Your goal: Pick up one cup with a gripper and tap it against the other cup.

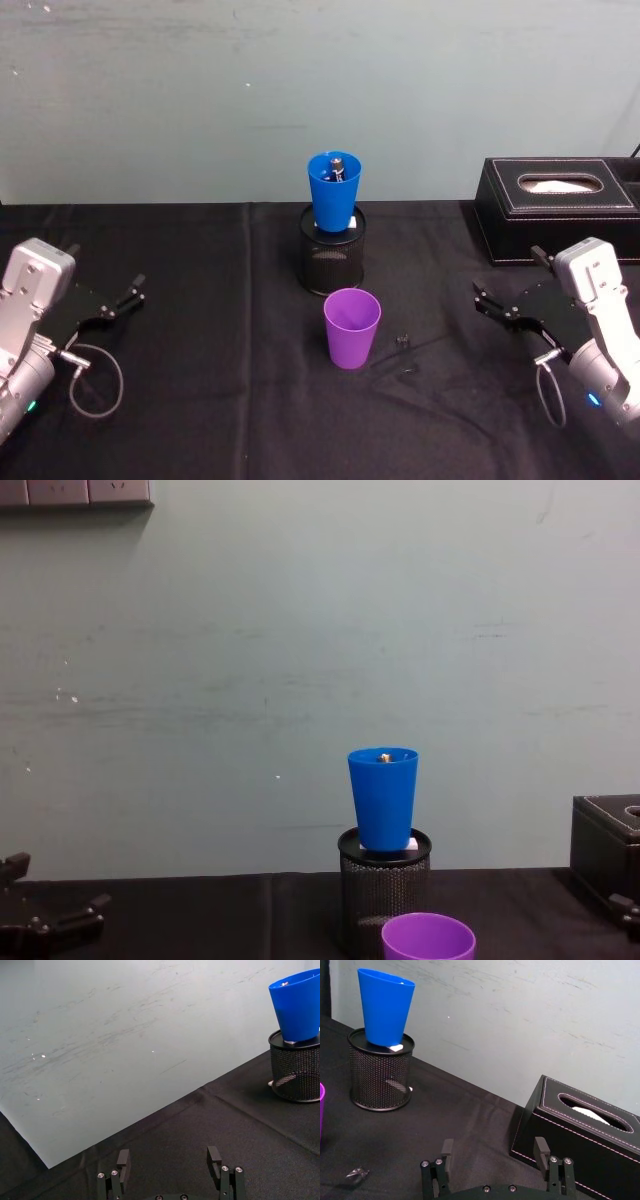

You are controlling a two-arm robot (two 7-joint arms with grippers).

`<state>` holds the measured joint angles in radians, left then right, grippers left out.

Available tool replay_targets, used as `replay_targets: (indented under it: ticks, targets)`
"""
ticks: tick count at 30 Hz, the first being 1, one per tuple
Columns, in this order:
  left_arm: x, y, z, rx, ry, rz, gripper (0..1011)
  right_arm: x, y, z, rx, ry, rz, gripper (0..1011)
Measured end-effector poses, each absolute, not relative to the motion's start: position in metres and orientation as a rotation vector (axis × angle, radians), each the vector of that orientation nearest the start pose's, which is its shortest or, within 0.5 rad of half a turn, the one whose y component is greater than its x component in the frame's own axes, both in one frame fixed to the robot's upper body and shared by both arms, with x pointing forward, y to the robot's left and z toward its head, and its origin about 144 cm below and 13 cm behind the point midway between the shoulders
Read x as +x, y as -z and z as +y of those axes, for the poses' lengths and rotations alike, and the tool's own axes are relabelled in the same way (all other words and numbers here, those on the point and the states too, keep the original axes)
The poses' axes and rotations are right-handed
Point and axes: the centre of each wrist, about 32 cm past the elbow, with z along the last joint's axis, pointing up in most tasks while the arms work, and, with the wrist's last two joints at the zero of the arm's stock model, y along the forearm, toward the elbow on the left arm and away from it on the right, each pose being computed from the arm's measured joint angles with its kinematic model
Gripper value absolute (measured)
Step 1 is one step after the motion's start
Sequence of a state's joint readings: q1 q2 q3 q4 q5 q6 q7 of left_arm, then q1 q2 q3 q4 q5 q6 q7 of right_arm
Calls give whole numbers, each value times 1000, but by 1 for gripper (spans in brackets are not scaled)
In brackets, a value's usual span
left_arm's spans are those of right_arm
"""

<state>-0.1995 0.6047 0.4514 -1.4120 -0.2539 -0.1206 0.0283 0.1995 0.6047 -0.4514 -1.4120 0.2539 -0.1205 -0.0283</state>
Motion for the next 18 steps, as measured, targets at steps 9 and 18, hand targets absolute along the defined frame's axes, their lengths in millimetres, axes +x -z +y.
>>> replay_targets:
  ticks: [9, 18]
  targets:
    - [489, -1140, 310, 304, -1248, -285, 1000, 489, -1140, -310, -304, 1248, -285, 1003]
    - [489, -1140, 310, 304, -1248, -285, 1000, 489, -1140, -310, -304, 1248, -285, 1003]
